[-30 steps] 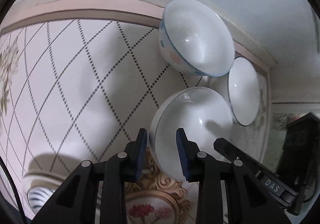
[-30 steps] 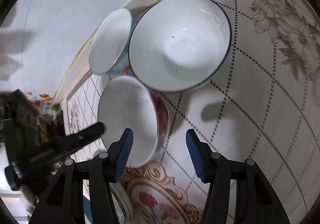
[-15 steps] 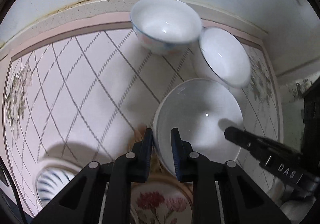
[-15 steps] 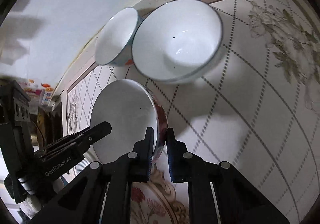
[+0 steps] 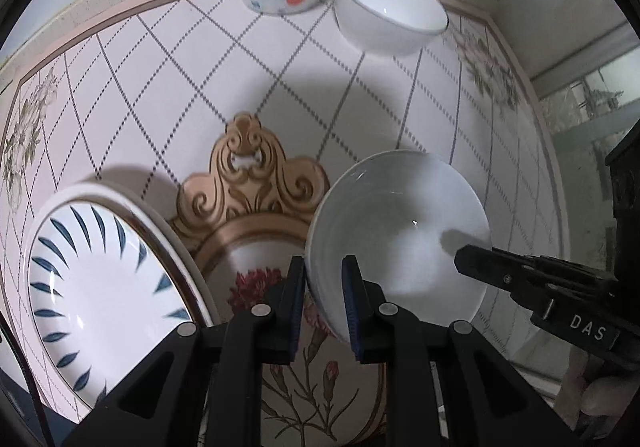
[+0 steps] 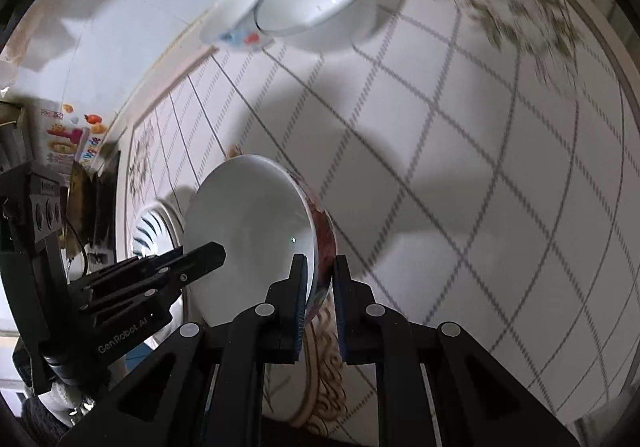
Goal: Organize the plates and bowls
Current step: 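Grasp a plain white bowl rim with the left gripper while the right grasps another bowl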
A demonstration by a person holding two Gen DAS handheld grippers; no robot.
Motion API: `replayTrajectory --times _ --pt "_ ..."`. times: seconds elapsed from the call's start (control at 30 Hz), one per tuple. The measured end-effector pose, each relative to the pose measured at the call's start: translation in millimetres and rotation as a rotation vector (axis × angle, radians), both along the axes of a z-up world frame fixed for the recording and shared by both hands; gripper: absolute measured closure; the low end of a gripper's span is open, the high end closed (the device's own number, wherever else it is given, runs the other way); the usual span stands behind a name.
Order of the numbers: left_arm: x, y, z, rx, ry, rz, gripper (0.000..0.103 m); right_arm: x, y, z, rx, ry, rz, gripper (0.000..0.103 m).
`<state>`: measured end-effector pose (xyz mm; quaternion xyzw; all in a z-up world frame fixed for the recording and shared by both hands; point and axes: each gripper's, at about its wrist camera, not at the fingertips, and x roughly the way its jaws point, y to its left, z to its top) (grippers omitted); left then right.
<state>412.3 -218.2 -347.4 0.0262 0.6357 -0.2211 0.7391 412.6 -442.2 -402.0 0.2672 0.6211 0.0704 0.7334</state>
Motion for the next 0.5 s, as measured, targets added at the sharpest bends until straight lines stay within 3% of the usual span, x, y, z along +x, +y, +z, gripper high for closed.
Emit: replayTrajectory --times 0.27,0.5 --pt "-11 -4 -7 0.046 -0.036 -0.015 0.087 -22 2 -8 -0.02 0.005 0.017 0.089" --pt "-10 -10 -10 0.064 -0.027 -0.019 0.087 -16 3 -10 -0.01 0.019 0.031 0.089"
